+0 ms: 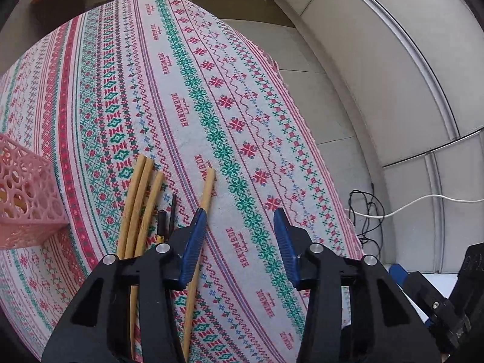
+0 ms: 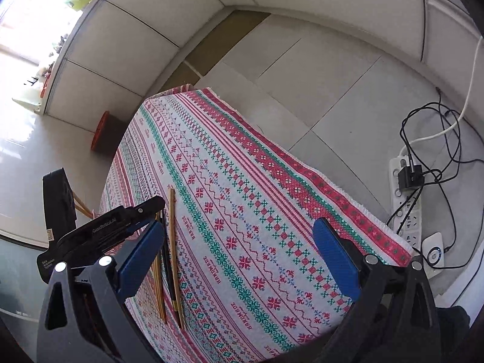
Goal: Organize utensils
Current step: 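Close the left gripper on a chopstick while the right gripper grasps another, then lift both chopsticks upright and carry them toward the pink basket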
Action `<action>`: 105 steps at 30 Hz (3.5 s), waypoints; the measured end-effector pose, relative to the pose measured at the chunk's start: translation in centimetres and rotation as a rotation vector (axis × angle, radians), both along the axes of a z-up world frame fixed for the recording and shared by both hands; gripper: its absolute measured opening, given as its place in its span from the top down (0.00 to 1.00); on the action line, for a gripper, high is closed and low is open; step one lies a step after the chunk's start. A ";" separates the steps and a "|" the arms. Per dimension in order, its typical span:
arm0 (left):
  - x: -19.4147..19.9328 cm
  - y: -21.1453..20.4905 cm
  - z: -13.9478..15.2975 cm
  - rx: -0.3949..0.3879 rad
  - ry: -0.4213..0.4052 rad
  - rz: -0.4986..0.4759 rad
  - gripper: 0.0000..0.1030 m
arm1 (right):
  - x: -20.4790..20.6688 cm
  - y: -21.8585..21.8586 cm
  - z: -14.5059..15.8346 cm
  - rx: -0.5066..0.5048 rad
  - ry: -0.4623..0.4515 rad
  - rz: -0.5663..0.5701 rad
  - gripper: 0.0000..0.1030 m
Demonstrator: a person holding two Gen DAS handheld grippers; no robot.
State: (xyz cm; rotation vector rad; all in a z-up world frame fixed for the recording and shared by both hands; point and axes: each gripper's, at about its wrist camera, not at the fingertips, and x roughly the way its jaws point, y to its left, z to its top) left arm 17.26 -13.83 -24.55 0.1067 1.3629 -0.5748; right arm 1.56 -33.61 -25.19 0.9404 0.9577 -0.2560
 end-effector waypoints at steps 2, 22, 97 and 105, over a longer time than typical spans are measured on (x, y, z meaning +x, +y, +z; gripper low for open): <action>0.3 -0.4 -0.6 0.032 -0.023 -0.001 0.58 | 0.0 -0.1 -0.2 0.007 0.004 0.003 0.07; -4.1 6.5 5.7 -0.038 -0.245 -0.050 0.94 | 6.8 3.2 -1.2 0.015 0.115 0.087 0.07; -11.5 22.4 26.4 -0.246 -0.738 0.303 0.94 | 7.8 15.6 25.4 -0.385 -0.441 0.310 0.92; -7.6 22.4 29.3 -0.224 -0.832 0.388 0.94 | 11.2 16.9 28.5 -0.412 -0.524 0.323 0.92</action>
